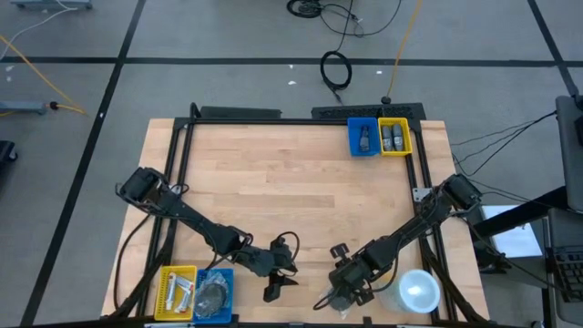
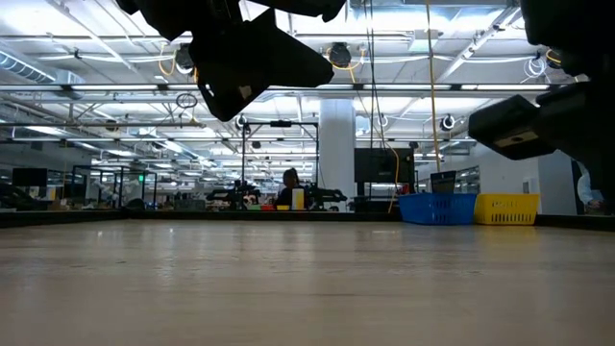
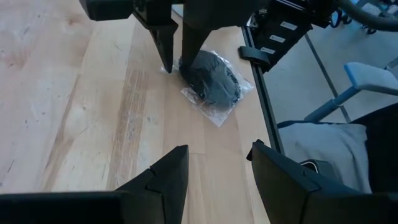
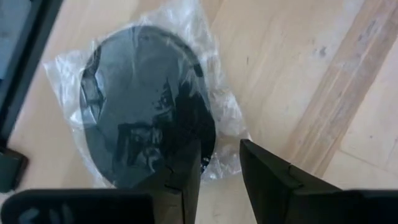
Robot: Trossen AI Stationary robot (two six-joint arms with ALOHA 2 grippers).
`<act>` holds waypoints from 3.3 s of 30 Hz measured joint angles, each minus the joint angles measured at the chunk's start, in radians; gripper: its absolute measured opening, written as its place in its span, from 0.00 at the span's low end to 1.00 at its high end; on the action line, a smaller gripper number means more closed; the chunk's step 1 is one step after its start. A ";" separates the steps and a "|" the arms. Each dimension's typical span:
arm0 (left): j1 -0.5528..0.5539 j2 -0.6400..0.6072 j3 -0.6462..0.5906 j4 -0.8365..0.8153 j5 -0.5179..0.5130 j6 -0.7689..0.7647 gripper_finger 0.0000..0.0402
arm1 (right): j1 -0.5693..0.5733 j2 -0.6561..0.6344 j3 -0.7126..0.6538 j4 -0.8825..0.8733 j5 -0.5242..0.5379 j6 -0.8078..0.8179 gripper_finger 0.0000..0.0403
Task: Pick & Place Travel size toiletries
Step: Put the black hairbrush into the bottom blue bin
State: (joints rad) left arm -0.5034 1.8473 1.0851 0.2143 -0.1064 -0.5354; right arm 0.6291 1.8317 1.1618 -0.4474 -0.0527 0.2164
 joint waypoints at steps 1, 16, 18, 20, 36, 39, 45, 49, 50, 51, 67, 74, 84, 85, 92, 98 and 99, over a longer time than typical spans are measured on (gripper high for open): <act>0.000 0.000 0.000 0.000 0.000 0.000 0.43 | -0.001 0.000 -0.010 0.016 -0.003 0.006 0.26; 0.000 0.000 0.000 -0.001 0.000 0.011 0.43 | -0.034 -0.005 -0.136 0.117 -0.063 0.058 0.26; 0.000 0.000 0.000 -0.001 0.000 0.011 0.43 | -0.038 -0.004 -0.151 0.117 -0.061 0.060 0.26; 0.000 0.000 0.000 -0.001 0.000 0.011 0.43 | -0.042 -0.004 -0.161 0.118 -0.063 0.059 0.26; 0.000 0.000 0.000 -0.001 0.000 0.018 0.43 | -0.044 -0.007 -0.162 0.097 -0.039 0.026 0.00; 0.000 0.000 0.000 -0.001 -0.002 0.029 0.43 | -0.044 -0.039 -0.152 0.094 -0.019 0.025 0.00; 0.000 0.000 0.000 -0.001 -0.008 0.029 0.43 | -0.033 -0.115 -0.116 -0.017 0.094 -0.008 0.00; 0.001 -0.001 0.000 0.001 -0.015 0.029 0.43 | -0.032 -0.171 -0.085 -0.022 0.152 -0.027 0.00; 0.001 -0.001 0.000 0.001 -0.022 0.030 0.43 | -0.031 -0.183 -0.082 -0.023 0.163 -0.035 0.00; 0.002 -0.001 0.000 0.001 -0.028 0.029 0.43 | -0.032 -0.192 -0.082 -0.028 0.164 -0.042 0.00; 0.006 -0.001 0.000 0.020 -0.043 0.029 0.43 | -0.041 -0.140 -0.113 0.046 0.049 0.037 0.16; 0.006 -0.001 0.000 0.023 -0.043 0.029 0.43 | -0.047 -0.130 -0.113 0.054 0.050 0.063 0.37; 0.005 -0.001 0.000 0.022 -0.042 0.030 0.43 | -0.061 -0.130 -0.184 0.128 0.048 0.100 0.51; 0.005 -0.001 0.000 0.023 -0.042 0.030 0.43 | -0.062 -0.130 -0.193 0.137 0.048 0.109 0.51; 0.005 -0.001 0.000 0.022 -0.042 0.034 0.43 | -0.075 -0.132 -0.218 0.149 -0.003 0.117 0.50; 0.005 -0.001 0.000 0.022 -0.042 0.035 0.43 | -0.087 -0.134 -0.242 0.148 -0.008 0.139 0.44; 0.005 -0.001 0.000 0.022 -0.042 0.035 0.43 | -0.087 -0.134 -0.247 0.149 -0.007 0.140 0.42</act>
State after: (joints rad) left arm -0.4980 1.8465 1.0851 0.2359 -0.1482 -0.5007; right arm 0.5423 1.6975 0.9151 -0.2983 -0.0602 0.3560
